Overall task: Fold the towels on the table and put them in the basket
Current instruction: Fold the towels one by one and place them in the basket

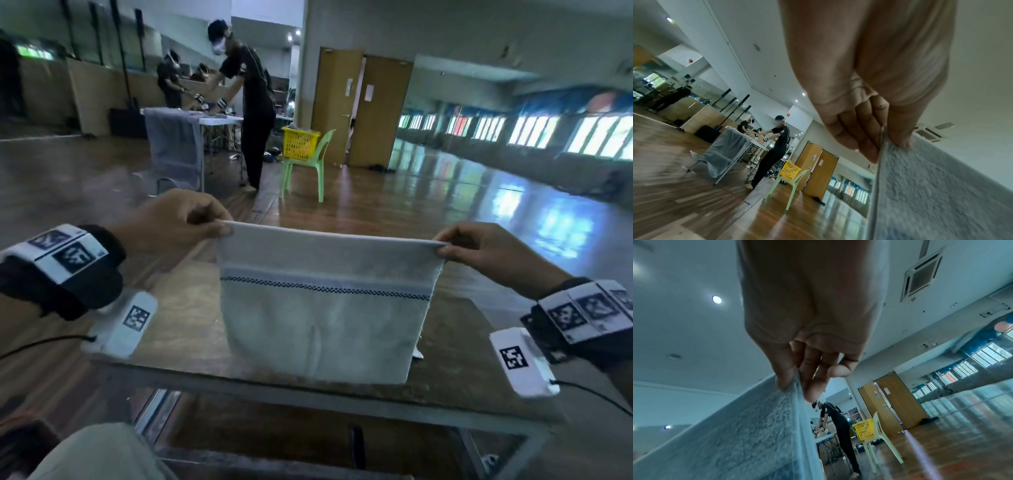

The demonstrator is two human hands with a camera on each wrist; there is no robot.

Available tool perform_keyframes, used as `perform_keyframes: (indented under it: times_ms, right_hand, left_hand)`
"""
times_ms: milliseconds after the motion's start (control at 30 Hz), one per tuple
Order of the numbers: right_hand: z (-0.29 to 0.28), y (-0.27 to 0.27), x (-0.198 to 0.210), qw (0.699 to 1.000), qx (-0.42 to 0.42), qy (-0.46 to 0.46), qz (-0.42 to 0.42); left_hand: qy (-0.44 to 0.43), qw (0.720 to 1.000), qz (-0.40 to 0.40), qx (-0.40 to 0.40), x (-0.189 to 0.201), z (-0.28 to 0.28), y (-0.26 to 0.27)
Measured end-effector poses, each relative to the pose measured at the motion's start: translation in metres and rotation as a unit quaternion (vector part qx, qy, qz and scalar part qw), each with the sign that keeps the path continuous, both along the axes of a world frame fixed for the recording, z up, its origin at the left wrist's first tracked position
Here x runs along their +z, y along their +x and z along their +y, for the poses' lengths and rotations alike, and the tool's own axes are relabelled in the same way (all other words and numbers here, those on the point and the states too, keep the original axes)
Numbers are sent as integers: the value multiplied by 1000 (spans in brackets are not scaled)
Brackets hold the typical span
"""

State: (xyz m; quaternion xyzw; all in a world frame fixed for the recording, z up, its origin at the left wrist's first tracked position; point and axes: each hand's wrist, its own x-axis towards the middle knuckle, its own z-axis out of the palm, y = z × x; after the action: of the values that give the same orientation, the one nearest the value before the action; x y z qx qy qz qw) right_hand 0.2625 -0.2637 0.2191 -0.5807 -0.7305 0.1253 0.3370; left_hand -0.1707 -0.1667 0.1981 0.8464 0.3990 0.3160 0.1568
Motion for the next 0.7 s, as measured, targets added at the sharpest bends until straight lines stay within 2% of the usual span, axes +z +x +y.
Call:
perform_keyframes:
  times_ms: [100,167,267,367,567,700]
  right_hand:
    - [-1,1,18,1000,11,-23,12]
    - [4,1,22,999,0,-31,-16]
    - [20,-4,18,995,-27,-15,-97]
    - [41,-7,5,989,-58,16,-136]
    - [53,-17,3,980,-101,150,-79]
    - [43,-14,-9,984,-85,147,-62]
  left_hand:
    - [-17,1000,-5,-18,17,5,-5]
    - [-18,1000,-1,-19,21,10,-4]
    - [11,999,48,22,16,22,7]
    - [65,993,60,79,5,34,19]
    - [135,985,-22,110,1,51,28]
    - [79,994,-18,78,-5,44,21]
